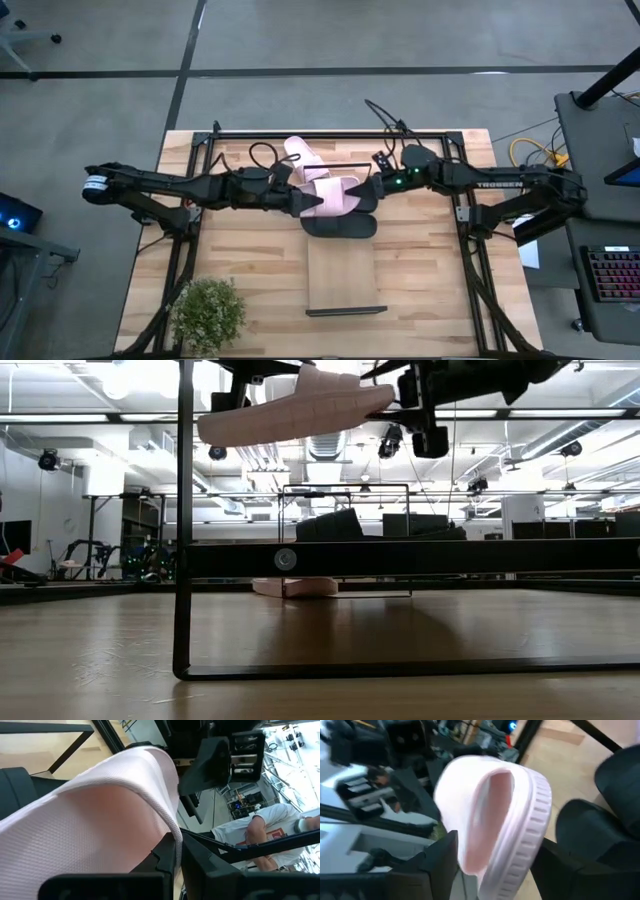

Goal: Pick and place slides into the shelf
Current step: Put the bottom pink slide on the shelf

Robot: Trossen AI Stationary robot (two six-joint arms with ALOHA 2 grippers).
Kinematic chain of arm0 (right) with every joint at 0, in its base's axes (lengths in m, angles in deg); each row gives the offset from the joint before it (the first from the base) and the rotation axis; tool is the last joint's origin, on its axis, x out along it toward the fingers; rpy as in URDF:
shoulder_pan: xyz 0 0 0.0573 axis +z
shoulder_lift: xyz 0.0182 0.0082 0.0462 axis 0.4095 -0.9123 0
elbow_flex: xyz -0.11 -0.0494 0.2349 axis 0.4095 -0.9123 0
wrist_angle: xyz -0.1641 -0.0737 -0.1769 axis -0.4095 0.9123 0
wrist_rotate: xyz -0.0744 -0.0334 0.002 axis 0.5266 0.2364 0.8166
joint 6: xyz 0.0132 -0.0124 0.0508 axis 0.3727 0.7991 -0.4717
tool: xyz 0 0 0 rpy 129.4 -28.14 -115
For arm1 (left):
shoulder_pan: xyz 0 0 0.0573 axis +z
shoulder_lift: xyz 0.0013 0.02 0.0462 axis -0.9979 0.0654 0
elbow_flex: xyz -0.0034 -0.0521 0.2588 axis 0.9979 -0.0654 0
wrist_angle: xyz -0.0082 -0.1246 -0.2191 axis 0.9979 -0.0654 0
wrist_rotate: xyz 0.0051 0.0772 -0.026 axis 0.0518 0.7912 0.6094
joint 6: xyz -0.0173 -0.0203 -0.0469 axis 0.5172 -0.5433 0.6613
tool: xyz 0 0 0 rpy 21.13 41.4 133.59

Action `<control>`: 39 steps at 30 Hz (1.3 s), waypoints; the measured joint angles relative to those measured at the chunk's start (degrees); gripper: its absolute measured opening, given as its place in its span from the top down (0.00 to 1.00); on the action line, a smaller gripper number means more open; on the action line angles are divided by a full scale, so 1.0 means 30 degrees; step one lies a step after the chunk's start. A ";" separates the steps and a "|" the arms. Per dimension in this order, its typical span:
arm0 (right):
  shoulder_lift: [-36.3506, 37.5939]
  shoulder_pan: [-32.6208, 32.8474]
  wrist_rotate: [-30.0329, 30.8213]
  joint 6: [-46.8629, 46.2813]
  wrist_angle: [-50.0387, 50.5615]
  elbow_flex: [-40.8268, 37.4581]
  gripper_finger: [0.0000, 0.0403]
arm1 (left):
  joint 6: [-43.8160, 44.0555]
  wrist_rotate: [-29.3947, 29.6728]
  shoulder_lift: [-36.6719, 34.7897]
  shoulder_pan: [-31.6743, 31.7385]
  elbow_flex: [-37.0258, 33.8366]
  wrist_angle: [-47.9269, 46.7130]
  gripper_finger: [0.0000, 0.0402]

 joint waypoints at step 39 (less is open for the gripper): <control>0.0401 0.0087 0.0812 -0.0216 0.1535 0.0666 0.93 | -0.2007 -0.2378 -0.0954 0.0015 -0.0029 0.0926 0.78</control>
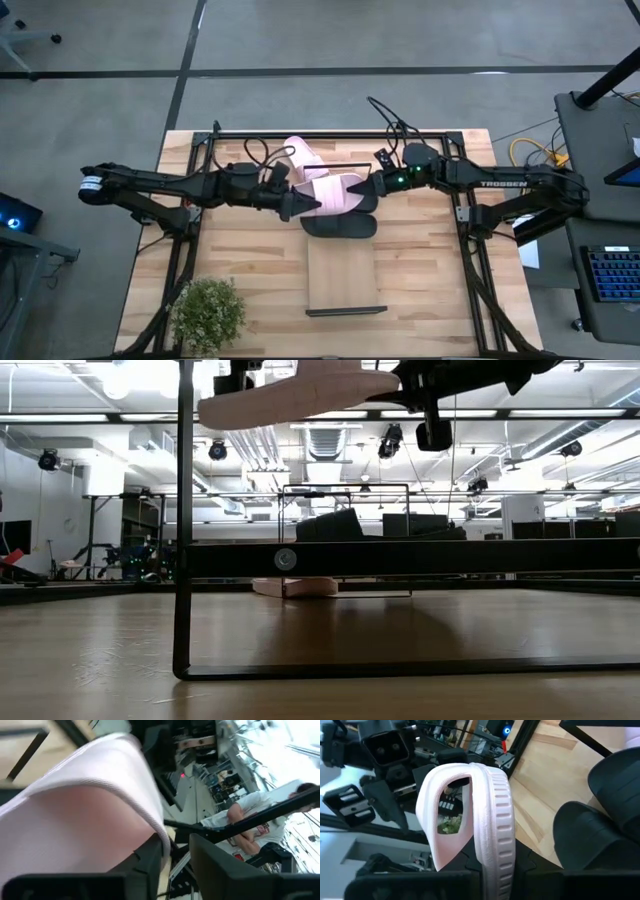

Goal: Pick and place slides into the shelf
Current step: Put the bottom pink slide on the shelf

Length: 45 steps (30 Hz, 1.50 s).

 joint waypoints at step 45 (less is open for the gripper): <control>0.3147 0.6643 0.8535 -0.5430 0.3365 -0.1562 0.93 | -1.0081 -0.0032 -0.5103 0.0131 -0.0889 0.1068 0.50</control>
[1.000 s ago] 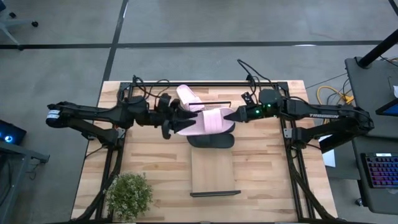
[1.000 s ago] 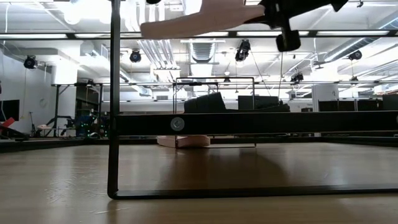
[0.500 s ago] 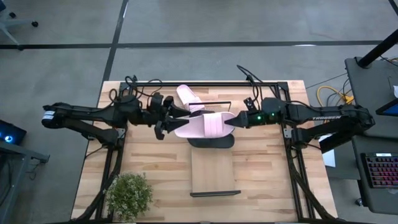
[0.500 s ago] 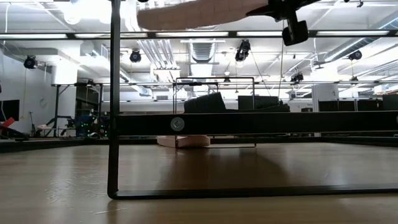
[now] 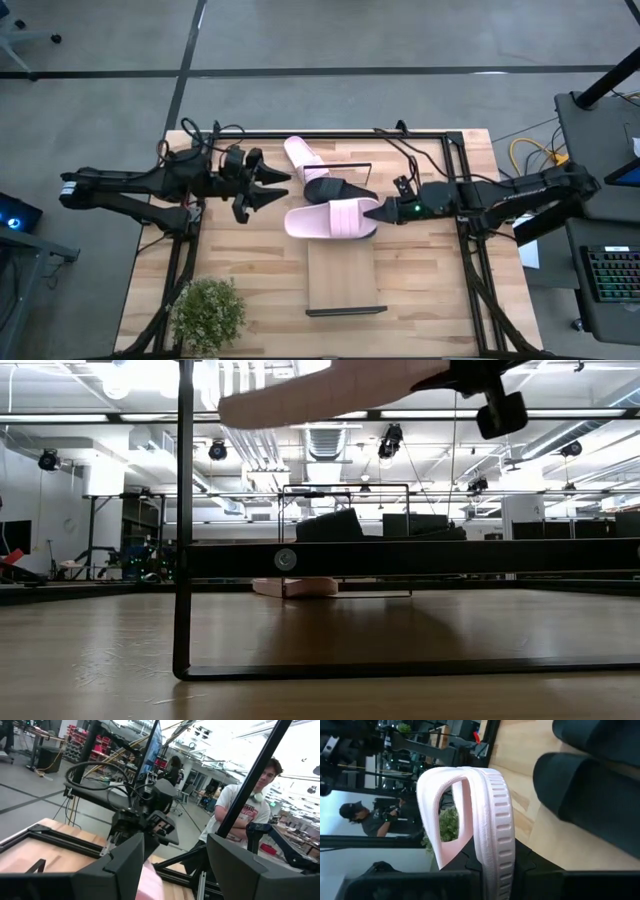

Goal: Pick and place slides into the shelf
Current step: Put the bottom pink slide on the shelf

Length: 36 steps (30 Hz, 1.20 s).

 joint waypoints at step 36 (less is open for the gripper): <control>-0.1419 0.6674 0.5513 -0.5132 -0.3392 -0.2612 0.93 | -0.0537 0.0029 -0.0099 0.0095 -0.0015 0.0038 0.50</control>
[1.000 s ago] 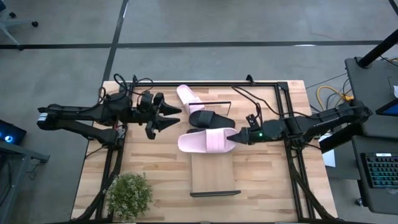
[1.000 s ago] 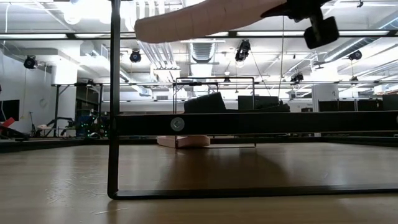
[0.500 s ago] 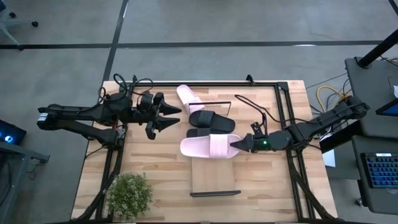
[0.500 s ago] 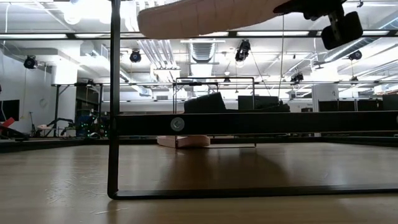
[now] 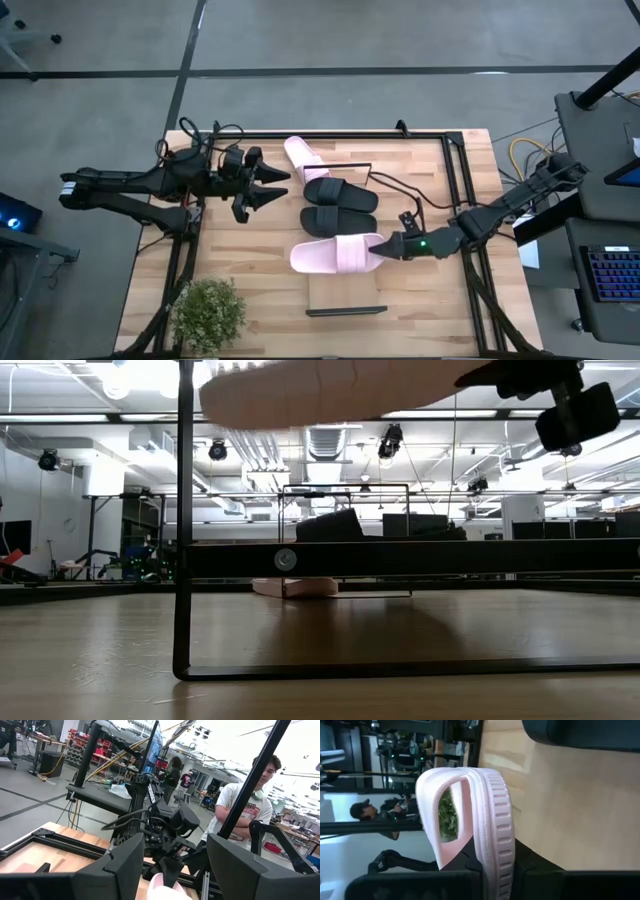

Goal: Pick and place slides into the shelf
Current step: Put the bottom pink slide on the shelf

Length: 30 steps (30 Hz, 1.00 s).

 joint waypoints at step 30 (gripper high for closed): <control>-0.0403 0.3261 0.0946 -0.2531 -0.2661 -0.2988 0.93 | -0.0328 0.1331 0.0087 -0.0007 0.0219 0.0086 0.50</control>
